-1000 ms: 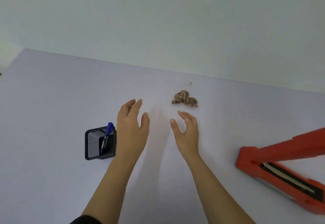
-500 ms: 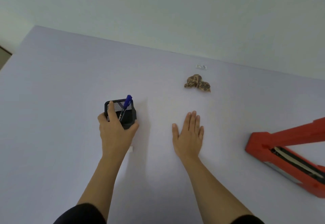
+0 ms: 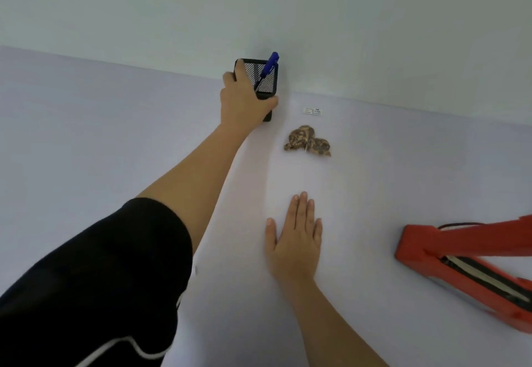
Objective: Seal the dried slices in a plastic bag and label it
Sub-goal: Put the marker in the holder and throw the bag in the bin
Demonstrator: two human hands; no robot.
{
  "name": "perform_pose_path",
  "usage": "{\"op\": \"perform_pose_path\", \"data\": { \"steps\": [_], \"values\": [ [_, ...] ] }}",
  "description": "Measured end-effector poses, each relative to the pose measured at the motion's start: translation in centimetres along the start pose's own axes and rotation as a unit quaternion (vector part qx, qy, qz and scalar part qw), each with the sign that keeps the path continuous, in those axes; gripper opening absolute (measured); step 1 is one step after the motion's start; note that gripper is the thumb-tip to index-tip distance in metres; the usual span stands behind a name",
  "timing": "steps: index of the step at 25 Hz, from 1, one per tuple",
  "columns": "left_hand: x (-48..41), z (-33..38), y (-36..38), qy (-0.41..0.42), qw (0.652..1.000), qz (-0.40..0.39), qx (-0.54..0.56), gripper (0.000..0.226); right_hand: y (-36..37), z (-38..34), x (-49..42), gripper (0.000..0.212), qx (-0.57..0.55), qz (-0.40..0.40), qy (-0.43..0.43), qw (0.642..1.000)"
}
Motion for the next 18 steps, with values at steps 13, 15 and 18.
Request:
{"op": "perform_pose_path", "data": {
  "steps": [13, 15, 18],
  "values": [
    [-3.4, 0.4, 3.0, -0.004, 0.998, -0.046, -0.043, 0.097, -0.3, 0.3, 0.0, 0.070, 0.003, 0.003, 0.001, 1.000],
    [-3.4, 0.6, 2.7, 0.004, 0.998, -0.065, -0.022, 0.104, -0.3, 0.3, -0.1, 0.070, 0.000, 0.006, -0.003, 1.000],
    [-0.7, 0.1, 0.5, 0.035, 0.999, -0.035, 0.007, 0.104, -0.4, 0.4, -0.1, 0.070, -0.008, 0.010, -0.006, 1.000]
  ]
}}
Point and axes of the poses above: each hand's wrist, its own x-axis away from the middle knuckle, its own y-axis out of the palm, z = x × y, the point moved 1 cm from there along -x, towards the middle knuckle, and after that the axes turned 2 degrees about x, right-handed, at the moved point
